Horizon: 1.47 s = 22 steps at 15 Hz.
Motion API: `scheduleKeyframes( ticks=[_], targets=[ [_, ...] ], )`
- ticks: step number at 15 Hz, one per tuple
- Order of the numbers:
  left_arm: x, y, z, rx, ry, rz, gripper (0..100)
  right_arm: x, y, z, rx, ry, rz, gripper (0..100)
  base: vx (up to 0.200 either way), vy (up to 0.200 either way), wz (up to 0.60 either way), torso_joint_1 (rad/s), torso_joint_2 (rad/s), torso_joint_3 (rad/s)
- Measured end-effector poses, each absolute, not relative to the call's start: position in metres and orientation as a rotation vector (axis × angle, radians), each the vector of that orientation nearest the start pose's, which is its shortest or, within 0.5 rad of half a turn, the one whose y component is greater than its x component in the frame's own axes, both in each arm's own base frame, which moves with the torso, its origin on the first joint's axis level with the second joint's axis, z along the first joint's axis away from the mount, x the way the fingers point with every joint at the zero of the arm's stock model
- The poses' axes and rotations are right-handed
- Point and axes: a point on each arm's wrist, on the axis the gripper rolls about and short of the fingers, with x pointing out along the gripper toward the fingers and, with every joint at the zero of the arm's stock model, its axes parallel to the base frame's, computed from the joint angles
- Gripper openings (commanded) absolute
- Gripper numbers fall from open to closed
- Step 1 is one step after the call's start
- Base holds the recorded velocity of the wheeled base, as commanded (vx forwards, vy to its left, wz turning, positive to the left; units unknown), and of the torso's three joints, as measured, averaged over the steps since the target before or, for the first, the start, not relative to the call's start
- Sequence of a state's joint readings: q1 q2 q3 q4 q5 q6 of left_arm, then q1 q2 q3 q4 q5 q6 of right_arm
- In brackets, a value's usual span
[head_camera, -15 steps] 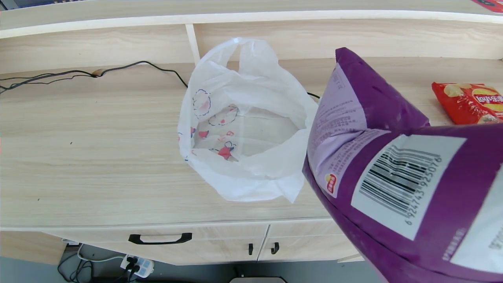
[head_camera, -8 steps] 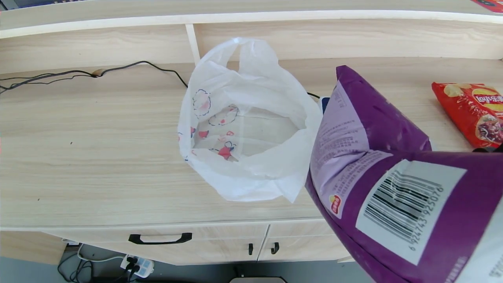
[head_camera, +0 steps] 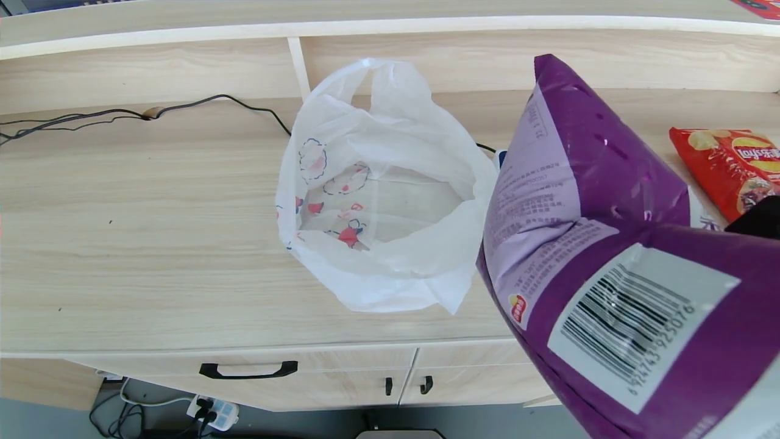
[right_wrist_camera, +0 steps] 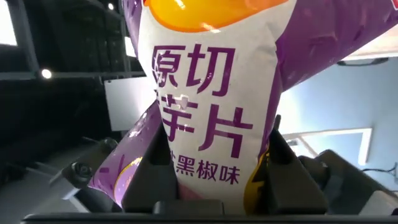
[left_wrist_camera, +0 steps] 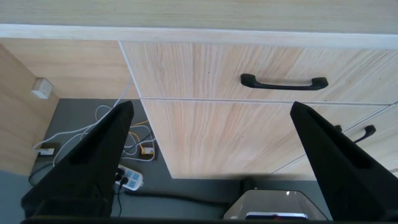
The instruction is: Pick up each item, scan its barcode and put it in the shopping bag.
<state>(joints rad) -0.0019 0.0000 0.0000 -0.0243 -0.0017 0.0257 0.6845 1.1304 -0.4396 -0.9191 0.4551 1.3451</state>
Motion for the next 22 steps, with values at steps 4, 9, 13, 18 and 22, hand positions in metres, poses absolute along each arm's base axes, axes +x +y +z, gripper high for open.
scheduleKeyframes(
  ticks=[4,9,13,18,22],
  targets=[
    [-0.023,0.000,0.078,0.026,-0.024,-0.003,100,0.124,0.104,0.274,0.890,0.344,1.038,0,0.000,0.000,0.00,0.000,0.00,0.000],
    [-0.023,0.000,0.078,0.026,-0.024,-0.003,100,0.137,0.099,0.332,0.702,0.115,0.776,0,0.000,0.000,0.00,0.000,0.00,0.000],
    [-0.023,0.000,0.078,0.026,-0.024,-0.003,100,0.166,0.086,0.323,0.390,0.068,0.592,0,0.000,0.000,0.00,0.000,0.00,0.000],
    [-0.023,0.000,0.078,0.026,-0.024,-0.003,100,0.206,0.072,0.314,0.034,0.029,0.427,0,0.000,0.000,0.00,0.000,0.00,0.000],
    [-0.023,0.000,0.078,0.026,-0.024,-0.003,100,0.226,0.080,0.321,-0.065,-0.002,0.422,0,0.000,0.000,0.00,0.000,0.00,0.000]
  ],
)
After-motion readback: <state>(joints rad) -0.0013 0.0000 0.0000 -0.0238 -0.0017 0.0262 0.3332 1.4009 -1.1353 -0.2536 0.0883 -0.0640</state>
